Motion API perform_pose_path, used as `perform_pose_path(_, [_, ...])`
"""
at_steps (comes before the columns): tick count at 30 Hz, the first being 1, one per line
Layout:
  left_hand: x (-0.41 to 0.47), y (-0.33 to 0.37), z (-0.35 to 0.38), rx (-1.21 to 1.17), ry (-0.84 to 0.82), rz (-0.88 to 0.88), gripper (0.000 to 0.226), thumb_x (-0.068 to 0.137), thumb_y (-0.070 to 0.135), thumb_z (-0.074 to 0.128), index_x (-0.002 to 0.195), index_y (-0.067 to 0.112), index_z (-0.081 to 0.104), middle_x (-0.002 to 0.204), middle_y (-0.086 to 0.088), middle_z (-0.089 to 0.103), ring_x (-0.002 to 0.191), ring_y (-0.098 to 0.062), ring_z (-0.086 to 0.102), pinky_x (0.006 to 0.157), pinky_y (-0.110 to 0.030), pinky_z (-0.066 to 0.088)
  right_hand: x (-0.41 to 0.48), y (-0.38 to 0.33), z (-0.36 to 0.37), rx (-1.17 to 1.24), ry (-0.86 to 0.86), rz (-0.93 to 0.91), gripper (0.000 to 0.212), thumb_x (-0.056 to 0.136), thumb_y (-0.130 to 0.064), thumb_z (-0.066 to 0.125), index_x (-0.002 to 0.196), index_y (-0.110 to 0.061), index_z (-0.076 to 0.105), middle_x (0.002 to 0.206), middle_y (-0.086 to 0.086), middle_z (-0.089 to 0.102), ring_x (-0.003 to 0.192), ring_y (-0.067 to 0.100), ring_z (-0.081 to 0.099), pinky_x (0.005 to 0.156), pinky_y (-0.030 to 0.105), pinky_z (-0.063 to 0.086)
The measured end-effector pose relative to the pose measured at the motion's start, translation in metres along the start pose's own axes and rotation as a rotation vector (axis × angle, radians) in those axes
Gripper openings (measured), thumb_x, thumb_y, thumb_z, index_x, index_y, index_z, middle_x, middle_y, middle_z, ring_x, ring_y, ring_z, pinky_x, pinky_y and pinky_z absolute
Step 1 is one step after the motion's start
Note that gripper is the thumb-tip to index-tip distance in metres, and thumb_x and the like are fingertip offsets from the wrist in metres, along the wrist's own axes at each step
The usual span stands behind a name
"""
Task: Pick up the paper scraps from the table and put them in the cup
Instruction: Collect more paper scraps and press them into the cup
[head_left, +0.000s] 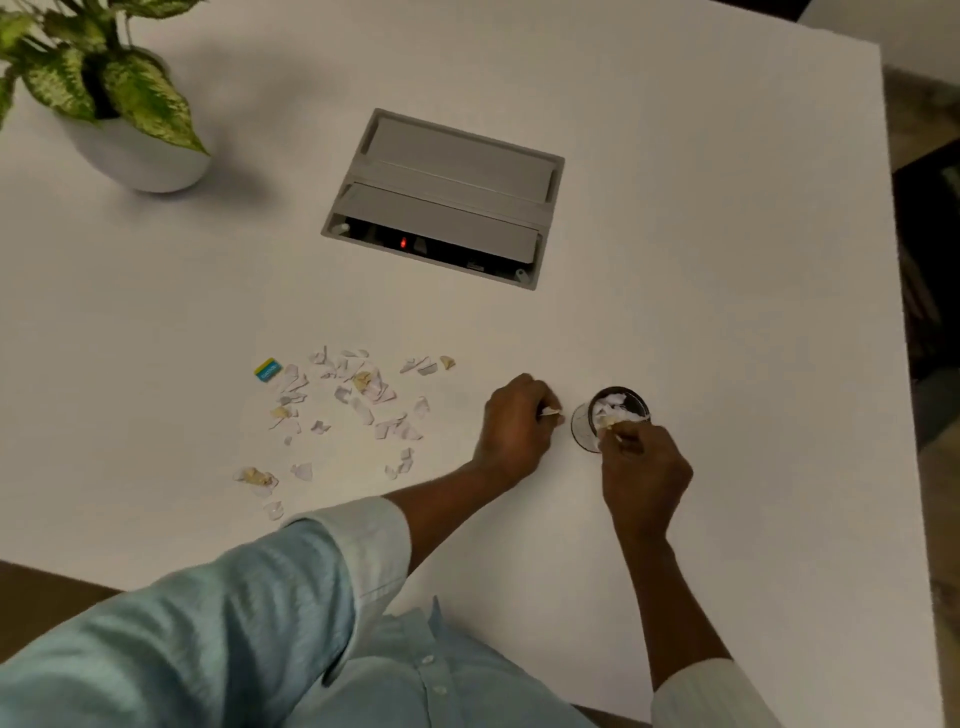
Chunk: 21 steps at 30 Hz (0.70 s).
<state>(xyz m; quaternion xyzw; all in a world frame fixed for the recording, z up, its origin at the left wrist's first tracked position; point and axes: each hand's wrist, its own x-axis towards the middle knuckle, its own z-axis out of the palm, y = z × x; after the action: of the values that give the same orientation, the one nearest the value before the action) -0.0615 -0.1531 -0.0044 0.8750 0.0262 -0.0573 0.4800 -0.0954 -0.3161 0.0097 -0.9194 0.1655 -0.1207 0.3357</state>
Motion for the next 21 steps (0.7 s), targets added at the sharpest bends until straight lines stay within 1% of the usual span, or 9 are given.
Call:
perform_pose_path(3, [0.018,0.030,0.024,0.043,-0.069,0.070,0.008,0.085,0.008,0.078,0.084,0.011,0.071,0.085,-0.002,0.065,0.073,-0.016,0.059,0.066,-0.029,0.046,0.018,0.008,-0.011,-0.075,-0.020,0.045,0.012,0.080,-0.008,0.081,0.090,-0.006,0.076,0.088,0.011,0.072,0.075,0.027,0.070,0.069,0.024,0.046])
perform_pose_path(6, [0.031,0.047,0.044,0.137,-0.201,0.132,0.008,0.084,0.008,0.075,0.090,0.008,0.070,0.090,-0.005,0.062,0.079,-0.019,0.056,0.069,-0.030,0.039,0.031,0.013,-0.017,-0.129,-0.058,0.077,0.017,0.084,-0.008,0.075,0.101,-0.008,0.074,0.094,0.011,0.072,0.083,0.027,0.069,0.072,0.024,0.043])
perform_pose_path(9, [0.036,0.056,0.054,0.184,-0.276,0.169,0.013,0.082,0.013,0.075,0.092,0.010,0.069,0.090,-0.002,0.059,0.080,-0.022,0.057,0.069,-0.029,0.036,0.036,0.017,-0.021,-0.086,-0.095,0.109,0.027,0.086,-0.009,0.071,0.113,-0.011,0.071,0.104,0.010,0.073,0.092,0.026,0.070,0.081,0.033,0.054])
perform_pose_path(11, [0.035,0.057,0.057,0.190,-0.275,0.180,0.017,0.083,0.017,0.074,0.098,0.009,0.070,0.094,-0.006,0.065,0.085,-0.025,0.061,0.071,-0.030,0.038,0.034,0.020,-0.023,-0.048,-0.106,0.105,0.030,0.087,-0.004,0.067,0.115,-0.011,0.070,0.107,0.009,0.074,0.095,0.027,0.070,0.084,0.038,0.057])
perform_pose_path(13, [0.031,0.055,0.056,0.178,-0.265,0.184,0.024,0.084,0.019,0.073,0.106,0.011,0.072,0.103,-0.006,0.070,0.094,-0.024,0.063,0.077,-0.030,0.043,0.031,0.024,-0.023,-0.046,-0.099,0.109,0.031,0.087,0.002,0.060,0.113,-0.011,0.070,0.106,0.008,0.075,0.095,0.028,0.070,0.082,0.034,0.056])
perform_pose_path(15, [0.026,0.051,0.052,0.136,-0.244,0.205,0.027,0.084,0.017,0.071,0.111,0.016,0.073,0.112,0.000,0.073,0.102,-0.021,0.064,0.084,-0.028,0.044,0.028,0.027,-0.022,-0.047,-0.087,0.122,0.032,0.087,0.005,0.054,0.110,-0.012,0.069,0.104,0.008,0.075,0.094,0.028,0.069,0.079,0.032,0.053])
perform_pose_path(17, [0.021,0.044,0.047,0.125,-0.217,0.242,0.029,0.085,0.020,0.069,0.114,0.021,0.073,0.122,0.006,0.071,0.111,-0.018,0.062,0.088,-0.030,0.048,0.024,0.027,-0.020,-0.040,-0.075,0.117,0.033,0.088,0.007,0.053,0.110,-0.012,0.069,0.105,0.008,0.074,0.094,0.027,0.069,0.080,0.032,0.054])
perform_pose_path(19, [0.017,0.031,0.043,0.158,-0.166,0.254,0.024,0.088,0.026,0.070,0.112,0.022,0.073,0.129,0.006,0.065,0.120,-0.016,0.056,0.086,-0.034,0.053,0.021,0.027,-0.018,-0.027,-0.081,0.087,0.033,0.088,0.007,0.057,0.112,-0.012,0.069,0.107,0.008,0.072,0.097,0.026,0.069,0.081,0.031,0.055])
perform_pose_path(21, [0.012,0.013,0.036,0.226,-0.113,0.235,0.021,0.090,0.031,0.072,0.110,0.023,0.072,0.132,0.006,0.058,0.126,-0.013,0.050,0.079,-0.035,0.056,0.016,0.027,-0.016,-0.019,-0.109,0.055,0.032,0.087,0.003,0.066,0.115,-0.011,0.068,0.110,0.008,0.068,0.098,0.025,0.068,0.080,0.035,0.059])
